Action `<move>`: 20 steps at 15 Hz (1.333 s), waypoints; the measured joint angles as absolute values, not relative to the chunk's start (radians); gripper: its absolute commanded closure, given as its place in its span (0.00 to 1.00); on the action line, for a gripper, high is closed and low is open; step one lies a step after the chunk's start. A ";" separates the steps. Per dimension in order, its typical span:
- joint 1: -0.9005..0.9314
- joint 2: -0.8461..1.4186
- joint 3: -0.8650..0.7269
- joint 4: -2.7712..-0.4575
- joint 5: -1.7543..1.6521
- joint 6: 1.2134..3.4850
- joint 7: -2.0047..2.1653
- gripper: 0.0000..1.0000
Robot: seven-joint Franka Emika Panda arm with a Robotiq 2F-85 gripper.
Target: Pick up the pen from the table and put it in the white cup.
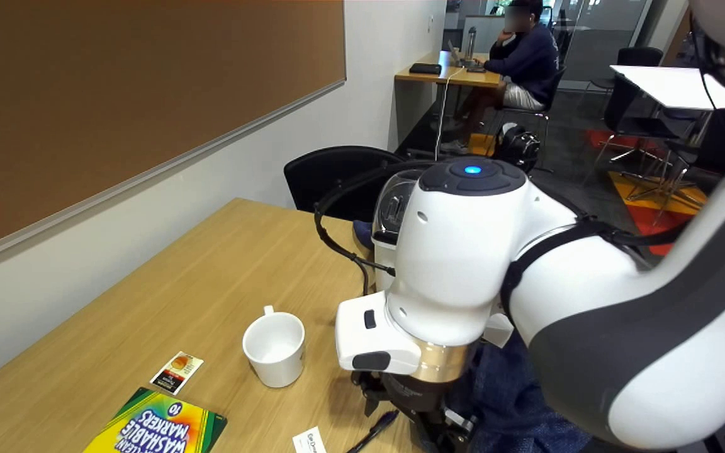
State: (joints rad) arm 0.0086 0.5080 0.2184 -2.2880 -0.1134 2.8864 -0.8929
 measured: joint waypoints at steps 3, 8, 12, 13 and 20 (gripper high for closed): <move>0.022 0.540 0.200 -2.259 -0.160 2.871 -0.871 0.00; 0.038 0.573 0.184 -2.206 -0.184 2.802 -0.853 0.08; 0.038 0.603 0.184 -2.163 -0.185 2.773 -0.853 0.11; 0.038 0.612 0.183 -2.153 -0.185 2.768 -0.853 0.12; 0.038 0.687 0.174 -2.076 -0.185 2.748 -0.853 0.18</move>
